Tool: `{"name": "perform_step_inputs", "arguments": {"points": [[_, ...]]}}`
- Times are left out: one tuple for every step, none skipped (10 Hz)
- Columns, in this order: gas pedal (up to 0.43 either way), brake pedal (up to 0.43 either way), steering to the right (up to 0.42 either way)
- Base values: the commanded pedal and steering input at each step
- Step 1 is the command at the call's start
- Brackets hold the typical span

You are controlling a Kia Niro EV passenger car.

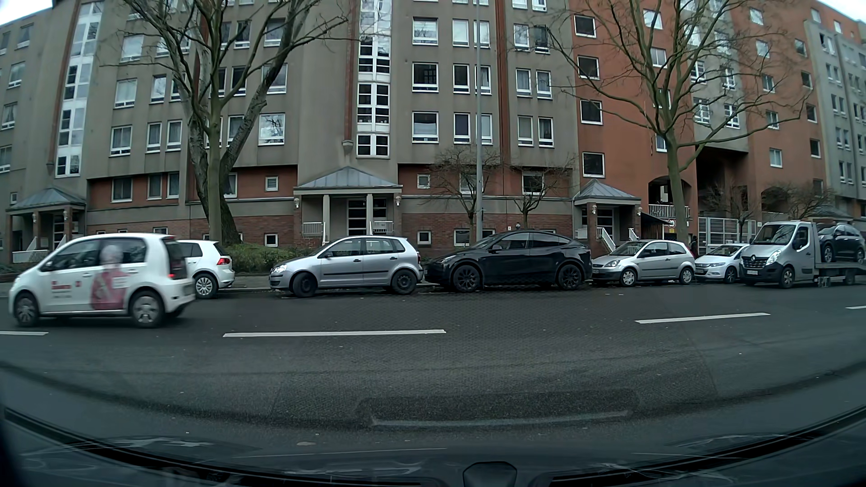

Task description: Follow the waypoints while adhering to traffic rules and regulations

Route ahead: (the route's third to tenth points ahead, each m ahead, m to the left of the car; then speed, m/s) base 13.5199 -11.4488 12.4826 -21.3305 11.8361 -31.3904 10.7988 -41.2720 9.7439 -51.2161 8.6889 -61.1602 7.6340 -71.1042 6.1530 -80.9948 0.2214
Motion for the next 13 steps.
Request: {"name": "perform_step_inputs", "arguments": {"points": [[0.0, 0.134, 0.326], [0.0, 0.152, 0.323], [0.0, 0.152, 0.323], [0.0, 0.152, 0.323], [0.0, 0.134, 0.323], [0.0, 0.104, 0.322], [0.0, 0.067, 0.317], [0.0, 0.061, 0.312], [0.0, 0.061, 0.311], [0.0, 0.067, 0.311], [0.0, 0.079, 0.311], [0.0, 0.079, 0.31], [0.0, 0.085, 0.31]]}}
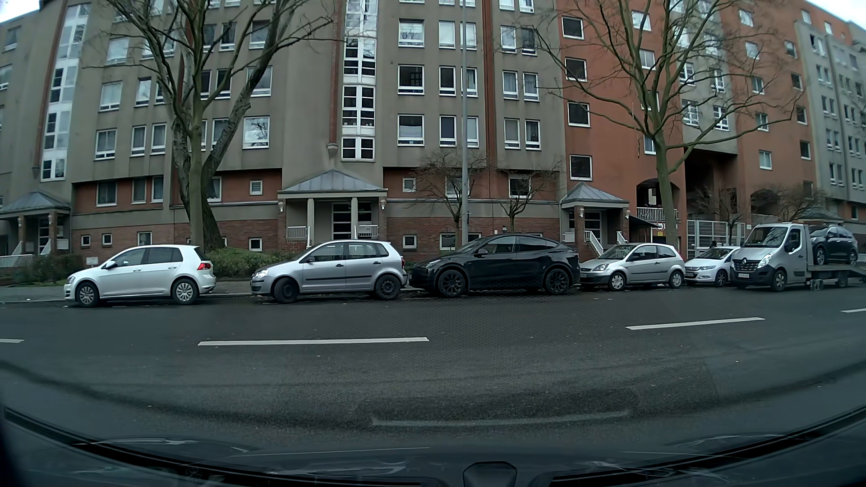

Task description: Follow the waypoints while adhering to traffic rules and regulations

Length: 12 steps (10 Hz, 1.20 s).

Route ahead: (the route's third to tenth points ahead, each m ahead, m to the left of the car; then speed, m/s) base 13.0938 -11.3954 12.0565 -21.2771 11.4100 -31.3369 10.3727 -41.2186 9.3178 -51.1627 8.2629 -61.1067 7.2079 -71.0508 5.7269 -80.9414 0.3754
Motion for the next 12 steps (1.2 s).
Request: {"name": "perform_step_inputs", "arguments": {"points": [[0.0, 0.104, 0.31], [0.0, 0.116, 0.311], [0.0, 0.122, 0.317], [0.0, 0.146, 0.323], [0.0, 0.152, 0.327], [0.0, 0.152, 0.329], [0.0, 0.146, 0.332], [0.0, 0.134, 0.333], [0.0, 0.134, 0.332], [0.0, 0.134, 0.33], [0.0, 0.122, 0.328], [0.0, 0.116, 0.327]]}}
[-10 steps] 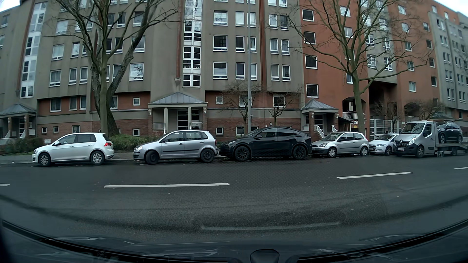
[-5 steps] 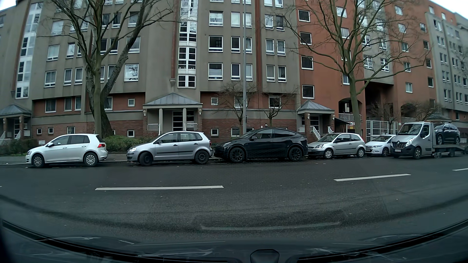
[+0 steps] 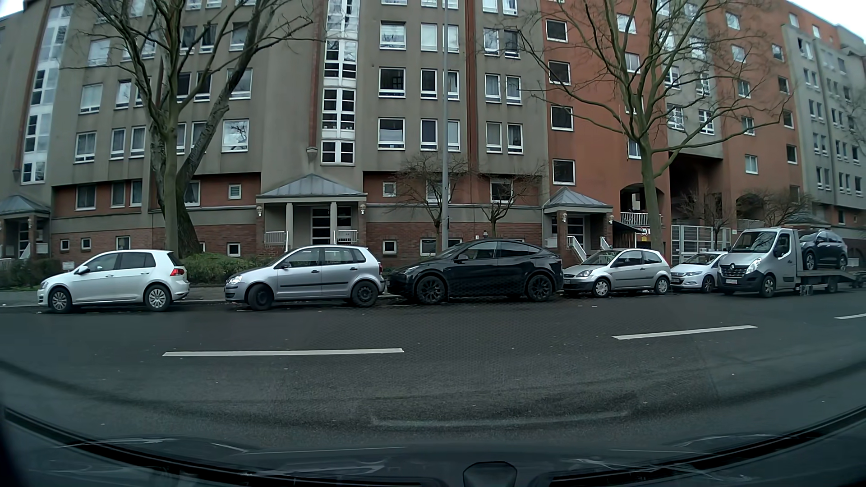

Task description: Follow the waypoints while adhering to traffic rules and regulations

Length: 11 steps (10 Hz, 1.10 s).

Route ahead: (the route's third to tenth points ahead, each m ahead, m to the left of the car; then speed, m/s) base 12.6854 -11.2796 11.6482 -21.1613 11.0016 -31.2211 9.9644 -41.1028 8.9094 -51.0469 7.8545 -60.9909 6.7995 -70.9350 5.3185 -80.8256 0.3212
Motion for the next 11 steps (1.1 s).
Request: {"name": "perform_step_inputs", "arguments": {"points": [[0.0, 0.11, 0.327], [0.0, 0.104, 0.327], [0.0, 0.098, 0.327], [0.0, 0.11, 0.328], [0.0, 0.116, 0.333], [0.0, 0.116, 0.34], [0.0, 0.116, 0.343], [0.0, 0.122, 0.343], [0.0, 0.122, 0.343], [0.0, 0.122, 0.343], [0.0, 0.122, 0.342]]}}
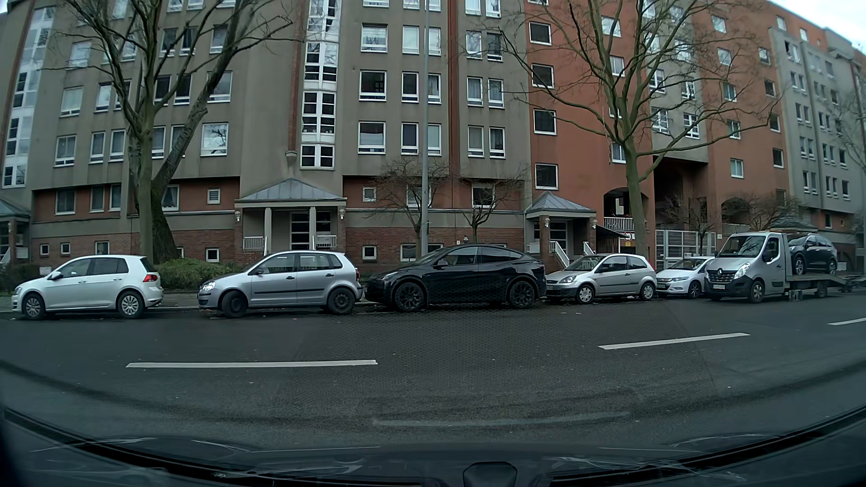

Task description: Follow the waypoints while adhering to traffic rules and regulations

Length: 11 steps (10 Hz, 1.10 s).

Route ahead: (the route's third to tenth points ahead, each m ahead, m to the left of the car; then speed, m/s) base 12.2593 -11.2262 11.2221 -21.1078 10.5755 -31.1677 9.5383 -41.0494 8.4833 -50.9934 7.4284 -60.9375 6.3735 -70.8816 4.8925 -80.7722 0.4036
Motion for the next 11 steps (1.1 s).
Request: {"name": "perform_step_inputs", "arguments": {"points": [[0.0, 0.11, 0.341], [0.0, 0.018, 0.341], [0.0, 0.03, 0.341], [0.0, 0.037, 0.341], [0.0, 0.03, 0.341], [0.0, 0.018, 0.342], [0.0, 0.018, 0.342], [0.0, 0.018, 0.342], [0.0, 0.018, 0.342], [0.008, 0.018, 0.343], [0.008, 0.018, 0.344]]}}
